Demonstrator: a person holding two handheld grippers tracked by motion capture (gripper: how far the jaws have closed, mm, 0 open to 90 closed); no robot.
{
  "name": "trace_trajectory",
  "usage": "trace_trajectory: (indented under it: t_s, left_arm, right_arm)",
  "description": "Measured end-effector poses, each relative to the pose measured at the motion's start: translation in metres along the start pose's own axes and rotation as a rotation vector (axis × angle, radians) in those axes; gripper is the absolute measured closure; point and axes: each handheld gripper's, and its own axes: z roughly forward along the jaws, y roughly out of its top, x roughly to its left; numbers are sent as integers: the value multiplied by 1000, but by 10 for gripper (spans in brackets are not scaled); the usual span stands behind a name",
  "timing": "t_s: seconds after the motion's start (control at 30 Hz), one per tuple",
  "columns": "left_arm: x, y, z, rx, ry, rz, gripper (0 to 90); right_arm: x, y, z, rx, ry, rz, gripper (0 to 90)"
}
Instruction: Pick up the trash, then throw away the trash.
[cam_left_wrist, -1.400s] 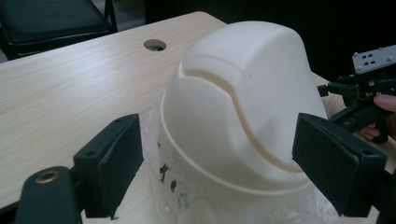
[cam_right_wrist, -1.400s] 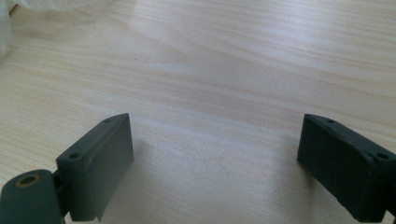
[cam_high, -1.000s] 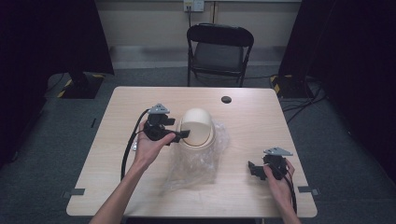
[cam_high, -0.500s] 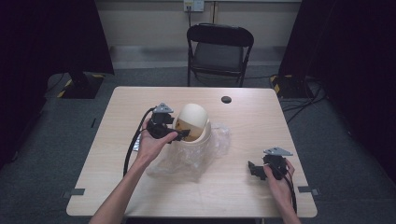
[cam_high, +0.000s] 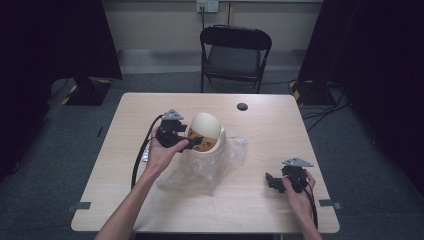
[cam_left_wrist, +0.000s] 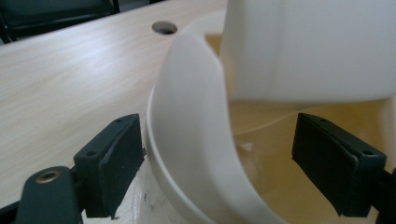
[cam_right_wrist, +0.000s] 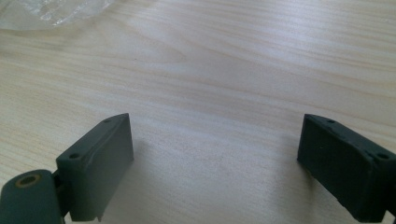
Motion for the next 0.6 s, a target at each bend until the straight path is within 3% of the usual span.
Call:
trace_trajectory:
  t_s: [0.03, 0.13, 0.23, 0.3, 0.33, 0.4, 0.53, 0.6]
  left_arm:
    - [0, 0, 0, 0, 0, 0, 161]
    - [4, 0, -29, -52, 22, 20, 161]
    - [15, -5, -49, -94, 54, -2, 161]
    - [25, -11, -59, -113, 66, -40, 161]
    - [25, -11, -59, -113, 66, -40, 161]
    - [38, -21, -69, -113, 106, -63, 161]
    - [47, -31, -73, -108, 116, -91, 161]
    - [53, -40, -71, -76, 130, -95, 161]
  right_arm:
    - [0, 0, 0, 0, 0, 0, 97]
    - [0, 0, 0, 0, 0, 0, 97]
    - [0, 0, 0, 0, 0, 0, 96]
    - [0, 0, 0, 0, 0, 0, 97]
    - [0, 0, 0, 0, 0, 0, 97]
    - [0, 0, 0, 0, 0, -1, 97]
    - [0, 0, 0, 0, 0, 0, 97]
    - [0, 0, 0, 0, 0, 0, 97]
